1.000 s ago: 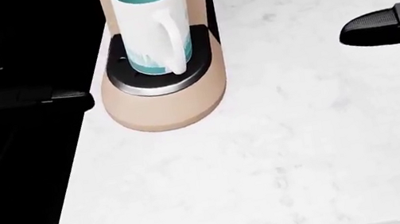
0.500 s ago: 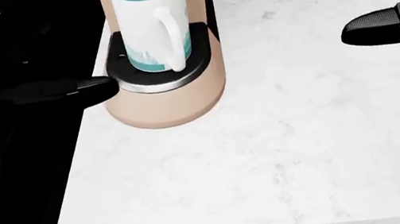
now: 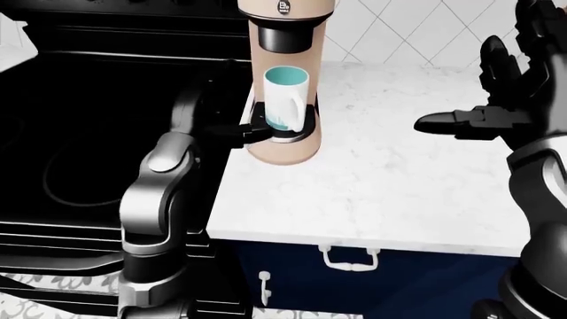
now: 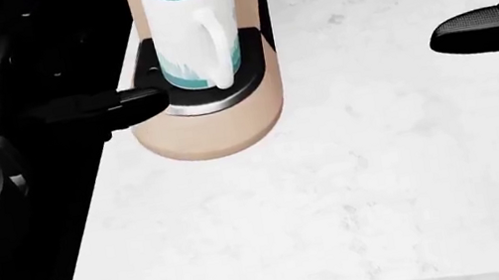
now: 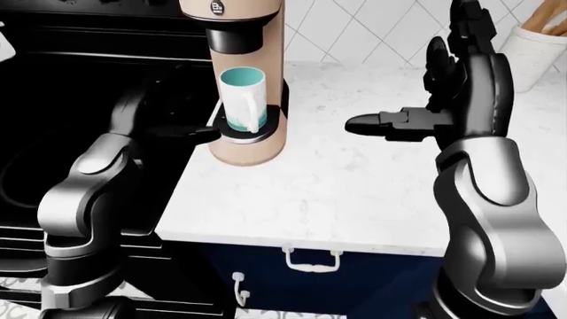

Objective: Pick the mug from under the coffee machine dispenser and place it on the counter.

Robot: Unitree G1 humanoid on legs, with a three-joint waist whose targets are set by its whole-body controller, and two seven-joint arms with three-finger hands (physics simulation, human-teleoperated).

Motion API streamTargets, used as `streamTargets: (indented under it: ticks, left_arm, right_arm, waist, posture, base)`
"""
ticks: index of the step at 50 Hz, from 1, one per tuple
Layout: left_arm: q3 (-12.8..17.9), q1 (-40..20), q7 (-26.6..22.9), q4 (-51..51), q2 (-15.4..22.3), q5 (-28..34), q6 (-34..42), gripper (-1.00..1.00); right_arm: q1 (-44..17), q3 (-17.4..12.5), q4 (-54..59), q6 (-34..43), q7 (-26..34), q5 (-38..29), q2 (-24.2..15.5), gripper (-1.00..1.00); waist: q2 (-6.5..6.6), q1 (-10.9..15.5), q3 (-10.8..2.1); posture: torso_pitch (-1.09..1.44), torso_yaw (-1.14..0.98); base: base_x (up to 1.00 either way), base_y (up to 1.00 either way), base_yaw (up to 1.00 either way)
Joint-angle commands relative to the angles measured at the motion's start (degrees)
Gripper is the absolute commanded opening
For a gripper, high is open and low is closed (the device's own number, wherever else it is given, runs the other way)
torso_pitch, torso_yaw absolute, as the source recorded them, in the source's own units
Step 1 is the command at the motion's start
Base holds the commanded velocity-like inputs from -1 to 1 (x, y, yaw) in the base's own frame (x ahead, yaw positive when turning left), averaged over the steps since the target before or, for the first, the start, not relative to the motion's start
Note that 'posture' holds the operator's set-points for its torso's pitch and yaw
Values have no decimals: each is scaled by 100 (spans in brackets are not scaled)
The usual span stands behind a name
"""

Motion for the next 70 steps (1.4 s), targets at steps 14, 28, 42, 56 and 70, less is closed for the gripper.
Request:
streamTargets:
  ticks: [14, 28, 42, 56, 70]
  left_arm:
    - [-73, -295, 62, -129, -96, 70, -173, 58]
    - [-198, -463, 90, -290, -272, 59, 25, 58]
    - [-304, -448, 72, -218, -387, 138, -61, 53]
    - [-355, -585, 63, 135, -492, 252, -302, 52]
    - [-419, -665, 62, 210, -602, 238, -316, 51]
  right_arm:
    - [-110, -61, -148, -179, 16, -51, -58, 100]
    - [-150, -81, -123, -163, 20, -38, -89, 100]
    - [-202, -111, -129, -119, -18, 38, -156, 100]
    - [-184, -102, -139, -130, -23, 47, -158, 100]
    - [-221, -131, -166, -87, -33, 89, -195, 100]
  waist:
    - [-16, 4, -147]
    - [-32, 7, -137]
    - [-47, 13, -129]
    - [-66, 20, -133]
    - [-77, 25, -133]
  posture:
    - [0, 0]
    - [0, 0]
    - [0, 0]
    - [0, 0]
    - [0, 0]
  base:
    - [0, 0, 0]
    - [0, 0, 0]
    - [0, 0, 0]
    - [0, 0, 0]
    - [0, 0, 0]
